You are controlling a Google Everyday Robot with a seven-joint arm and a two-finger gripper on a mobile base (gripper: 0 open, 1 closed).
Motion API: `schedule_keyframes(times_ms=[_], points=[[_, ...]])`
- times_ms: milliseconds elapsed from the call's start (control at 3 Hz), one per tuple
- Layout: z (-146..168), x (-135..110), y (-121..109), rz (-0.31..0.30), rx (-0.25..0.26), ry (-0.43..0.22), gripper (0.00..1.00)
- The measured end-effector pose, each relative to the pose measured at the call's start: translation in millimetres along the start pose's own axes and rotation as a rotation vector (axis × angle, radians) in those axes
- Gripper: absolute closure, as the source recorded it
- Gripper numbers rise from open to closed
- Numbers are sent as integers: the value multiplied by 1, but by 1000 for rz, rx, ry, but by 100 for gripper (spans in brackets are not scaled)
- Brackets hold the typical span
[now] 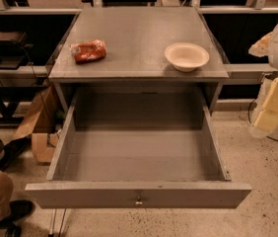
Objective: Place coke can into top drawer
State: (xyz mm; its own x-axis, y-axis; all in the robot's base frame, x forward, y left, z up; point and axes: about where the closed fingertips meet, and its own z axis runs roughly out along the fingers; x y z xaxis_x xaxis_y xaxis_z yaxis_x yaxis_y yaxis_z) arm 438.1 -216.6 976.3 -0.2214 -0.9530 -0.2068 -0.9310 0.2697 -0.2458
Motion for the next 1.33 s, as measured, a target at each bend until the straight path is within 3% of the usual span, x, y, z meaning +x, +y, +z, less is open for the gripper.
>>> schedule_keyframes(times_ms=[667, 1000, 1333], points=[[-2, -3, -2, 7, 8, -34, 0], [11, -35, -16, 49, 3, -120, 0], [32, -93, -30, 116, -26, -253, 0]])
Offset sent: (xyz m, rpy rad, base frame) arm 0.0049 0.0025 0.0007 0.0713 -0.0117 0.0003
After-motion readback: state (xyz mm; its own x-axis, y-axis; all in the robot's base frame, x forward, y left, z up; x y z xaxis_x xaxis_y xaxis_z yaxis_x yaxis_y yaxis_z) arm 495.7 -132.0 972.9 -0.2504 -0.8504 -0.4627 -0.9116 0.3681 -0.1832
